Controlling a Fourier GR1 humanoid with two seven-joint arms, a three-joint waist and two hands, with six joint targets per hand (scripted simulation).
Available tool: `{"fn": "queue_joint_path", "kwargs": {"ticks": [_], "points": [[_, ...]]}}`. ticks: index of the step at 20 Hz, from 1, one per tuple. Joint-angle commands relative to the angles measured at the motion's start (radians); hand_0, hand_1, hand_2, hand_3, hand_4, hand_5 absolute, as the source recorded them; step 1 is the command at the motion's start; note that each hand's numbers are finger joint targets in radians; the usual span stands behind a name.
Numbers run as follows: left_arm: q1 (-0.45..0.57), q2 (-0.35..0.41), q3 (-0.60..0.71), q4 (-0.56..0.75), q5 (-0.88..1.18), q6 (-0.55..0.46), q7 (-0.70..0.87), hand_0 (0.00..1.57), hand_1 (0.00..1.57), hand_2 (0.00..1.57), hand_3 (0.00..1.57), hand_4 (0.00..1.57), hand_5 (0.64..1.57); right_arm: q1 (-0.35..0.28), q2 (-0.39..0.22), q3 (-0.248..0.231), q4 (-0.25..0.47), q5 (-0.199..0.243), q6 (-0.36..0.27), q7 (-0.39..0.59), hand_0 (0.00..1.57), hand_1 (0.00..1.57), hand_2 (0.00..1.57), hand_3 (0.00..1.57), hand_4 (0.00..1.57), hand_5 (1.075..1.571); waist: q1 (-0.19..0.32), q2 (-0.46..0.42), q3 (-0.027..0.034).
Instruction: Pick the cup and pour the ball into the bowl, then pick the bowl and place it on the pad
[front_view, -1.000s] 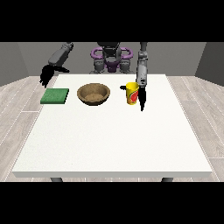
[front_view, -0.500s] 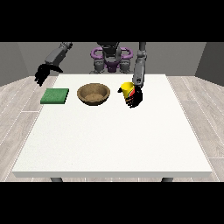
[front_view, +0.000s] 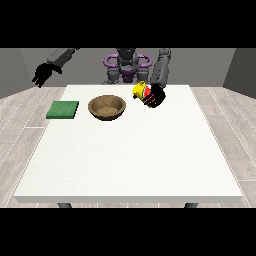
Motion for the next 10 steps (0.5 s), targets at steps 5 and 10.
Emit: {"fn": "queue_joint_path", "kwargs": {"ticks": [5, 10], "points": [[-0.11, -0.009, -0.264, 0.171, -0.385, 0.083, 0.409, 1.57, 1.57, 1.57, 1.57, 1.3, 1.473, 0.058, -0.017, -0.024, 0.164, 0.008, 0.015, 0.005, 0.0, 0.0, 0.0, 0.34, 0.53, 1.57, 0.054, -0.19, -0.0002], [-0.199, -0.07, -0.366, 0.236, -0.551, 0.04, 0.611, 1.57, 1.57, 1.57, 1.57, 1.27, 1.495, 0.084, -0.079, -0.057, 0.229, -0.013, 0.092, -0.025, 0.0, 0.0, 0.0, 0.35, 0.57, 1.57, 0.082, -0.21, -0.0035]]}}
